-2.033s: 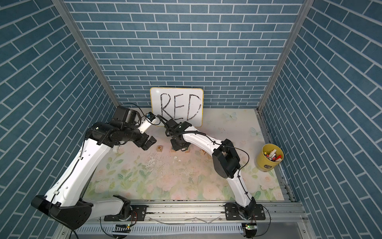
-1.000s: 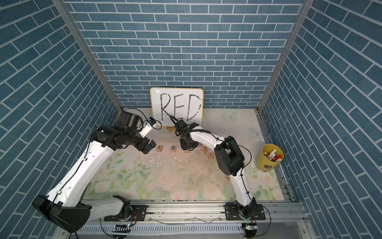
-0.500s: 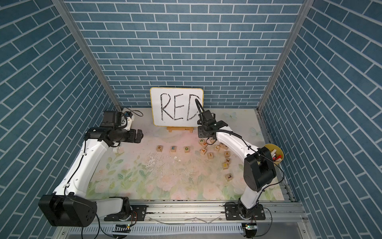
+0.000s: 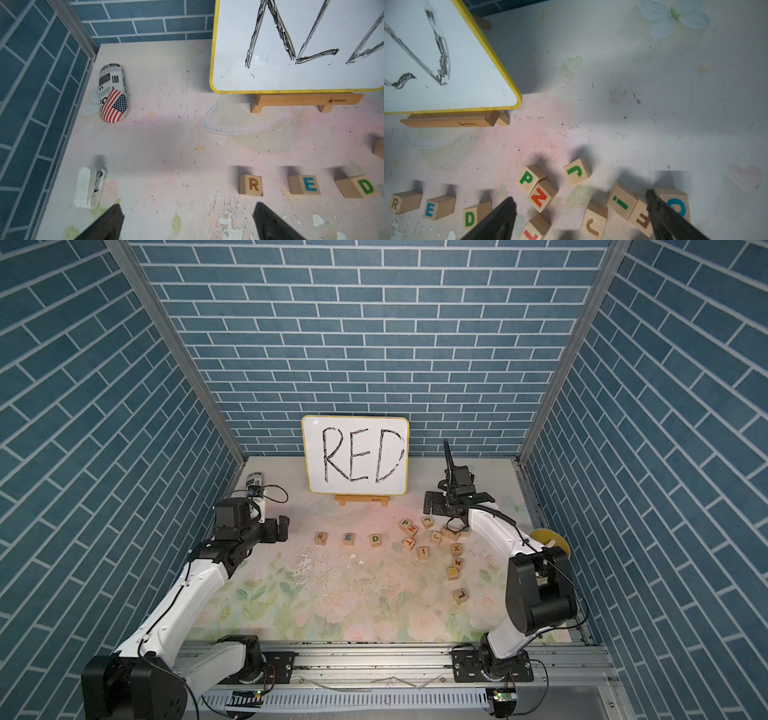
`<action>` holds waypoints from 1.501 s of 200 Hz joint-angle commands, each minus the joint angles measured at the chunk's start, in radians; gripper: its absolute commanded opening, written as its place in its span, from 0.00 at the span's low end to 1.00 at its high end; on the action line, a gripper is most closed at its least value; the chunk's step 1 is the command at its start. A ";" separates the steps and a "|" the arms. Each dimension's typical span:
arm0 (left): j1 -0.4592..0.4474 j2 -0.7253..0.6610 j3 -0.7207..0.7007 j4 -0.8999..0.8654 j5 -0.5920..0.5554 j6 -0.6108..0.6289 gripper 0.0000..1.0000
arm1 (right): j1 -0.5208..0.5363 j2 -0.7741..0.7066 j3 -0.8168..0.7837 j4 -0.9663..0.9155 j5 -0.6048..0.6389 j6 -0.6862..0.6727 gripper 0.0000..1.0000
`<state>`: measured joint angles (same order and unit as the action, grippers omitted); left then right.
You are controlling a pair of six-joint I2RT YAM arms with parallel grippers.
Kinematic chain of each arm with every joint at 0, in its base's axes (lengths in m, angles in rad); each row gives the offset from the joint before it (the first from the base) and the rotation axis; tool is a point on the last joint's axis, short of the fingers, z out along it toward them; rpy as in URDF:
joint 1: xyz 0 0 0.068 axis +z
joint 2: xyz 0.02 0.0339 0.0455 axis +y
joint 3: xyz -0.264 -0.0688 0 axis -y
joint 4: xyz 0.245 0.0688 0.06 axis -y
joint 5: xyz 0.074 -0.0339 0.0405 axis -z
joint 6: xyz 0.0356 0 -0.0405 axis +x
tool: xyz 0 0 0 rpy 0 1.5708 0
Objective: Assemble the uppercase word "red" with letter blocks
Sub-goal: Reset both arms
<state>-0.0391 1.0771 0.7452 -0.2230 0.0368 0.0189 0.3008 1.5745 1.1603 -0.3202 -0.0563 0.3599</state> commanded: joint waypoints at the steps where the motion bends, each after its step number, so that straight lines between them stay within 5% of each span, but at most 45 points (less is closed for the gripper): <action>1: 0.005 0.007 -0.043 0.192 -0.037 0.040 0.99 | -0.020 -0.074 -0.060 0.149 -0.008 -0.005 0.99; 96: 0.024 0.106 -0.263 0.648 -0.032 0.068 0.99 | -0.067 -0.255 -0.313 0.355 0.314 -0.222 0.99; 164: 0.060 0.427 -0.385 1.125 0.041 0.034 0.99 | -0.132 -0.298 -0.598 0.705 0.355 -0.223 0.99; 227: 0.065 0.449 -0.438 1.239 0.155 0.075 0.99 | -0.168 -0.224 -0.631 0.907 0.315 -0.324 0.99; 246: 0.077 0.449 -0.384 1.143 0.201 0.078 0.99 | -0.175 -0.275 -0.619 0.778 0.291 -0.387 0.98; 271: 0.077 0.453 -0.373 1.119 0.204 0.078 0.99 | -0.188 -0.381 -0.740 0.833 0.290 -0.384 0.99; 300: 0.077 0.454 -0.372 1.120 0.202 0.078 0.99 | -0.284 -0.277 -0.817 1.022 0.213 -0.304 0.99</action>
<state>0.0322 1.5272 0.3592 0.9154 0.2195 0.0868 0.0765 1.2236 0.3923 0.5392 0.2199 0.0448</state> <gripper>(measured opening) 0.994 0.987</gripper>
